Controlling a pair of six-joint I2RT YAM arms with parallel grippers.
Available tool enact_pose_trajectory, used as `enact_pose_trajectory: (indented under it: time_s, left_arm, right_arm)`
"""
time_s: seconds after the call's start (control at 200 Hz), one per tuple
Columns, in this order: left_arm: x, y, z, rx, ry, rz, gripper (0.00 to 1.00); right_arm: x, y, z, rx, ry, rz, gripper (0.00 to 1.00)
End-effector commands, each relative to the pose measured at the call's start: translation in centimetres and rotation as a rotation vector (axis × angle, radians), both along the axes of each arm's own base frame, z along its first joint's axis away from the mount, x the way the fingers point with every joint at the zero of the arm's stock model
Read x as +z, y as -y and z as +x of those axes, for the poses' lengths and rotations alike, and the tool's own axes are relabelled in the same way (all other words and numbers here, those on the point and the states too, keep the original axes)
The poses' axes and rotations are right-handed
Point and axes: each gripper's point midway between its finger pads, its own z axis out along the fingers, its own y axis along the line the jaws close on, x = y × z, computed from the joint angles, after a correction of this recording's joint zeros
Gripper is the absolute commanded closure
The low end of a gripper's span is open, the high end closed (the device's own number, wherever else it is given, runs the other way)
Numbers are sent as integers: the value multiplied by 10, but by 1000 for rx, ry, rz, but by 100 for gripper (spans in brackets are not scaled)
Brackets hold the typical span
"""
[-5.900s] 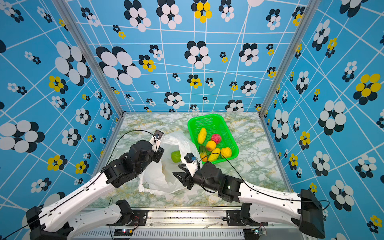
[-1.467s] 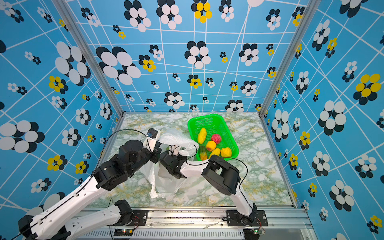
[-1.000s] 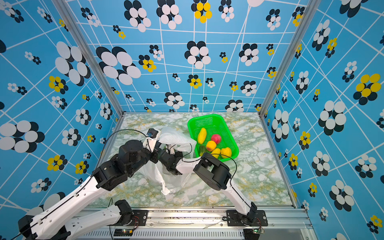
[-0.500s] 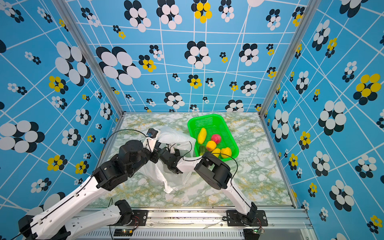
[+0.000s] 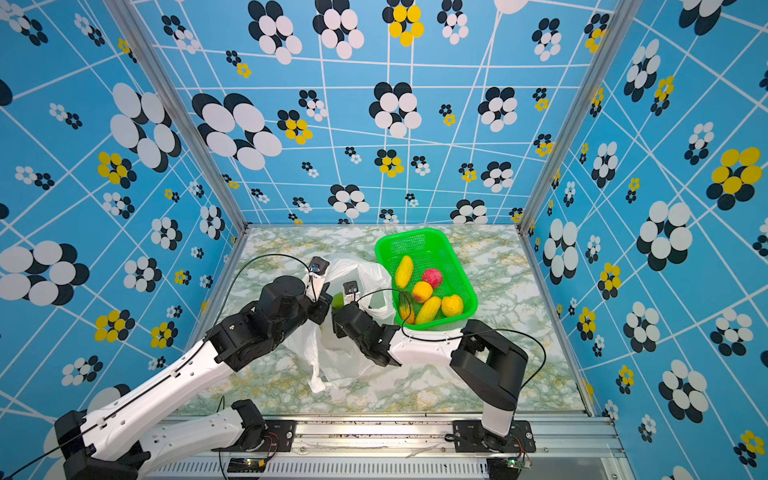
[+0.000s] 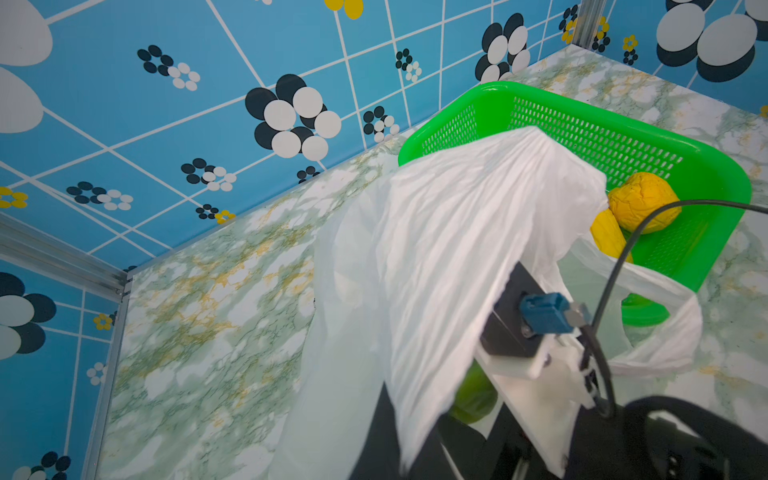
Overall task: Untie the knot of the plastic bag and take out the fruit
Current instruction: 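Lift the green pepper out of the bag mouth with the right gripper, then carry the green pepper into the green basket and open the right gripper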
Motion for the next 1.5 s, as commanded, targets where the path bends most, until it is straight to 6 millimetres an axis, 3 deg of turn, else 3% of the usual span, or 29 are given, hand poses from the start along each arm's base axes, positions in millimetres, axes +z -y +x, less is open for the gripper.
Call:
enact_pose_trajectory:
  time_s: [0.0, 0.23, 0.43, 0.6, 0.705, 0.915, 1.054, 1.289, 1.384, 1.494]
  left_arm:
    - [3, -5, 2, 27, 21, -1, 100]
    - [3, -10, 2, 47, 26, -6, 100]
    - [1, -13, 2, 54, 22, -9, 100]
    - [2, -13, 2, 54, 19, -18, 100]
    - [2, -12, 2, 48, 14, -24, 100]
    - [1, -13, -1, 43, 10, -40, 100]
    - [0, -13, -2, 42, 6, -42, 100]
    - [5, -14, -4, 36, 8, -47, 100]
    - [7, -16, -7, 35, 8, -48, 100]
    - [9, -23, -11, 47, 14, -48, 100]
  right_arm:
    - [19, 4, -16, 52, 10, 95, 60]
    - [66, 33, -51, 131, 106, 190, 60]
    - [115, 76, -75, 161, 219, 277, 56]
    - [145, 143, -76, -1, 341, 315, 53]
    - [149, 185, -67, -125, 382, 310, 53]
    - [134, 240, -33, -351, 346, 242, 53]
    - [114, 262, 1, -476, 232, 165, 53]
    - [81, 258, 82, -506, -15, 63, 50]
    - [68, 254, 122, -525, -108, -42, 56]
    - [46, 261, 160, -588, -208, -108, 62]
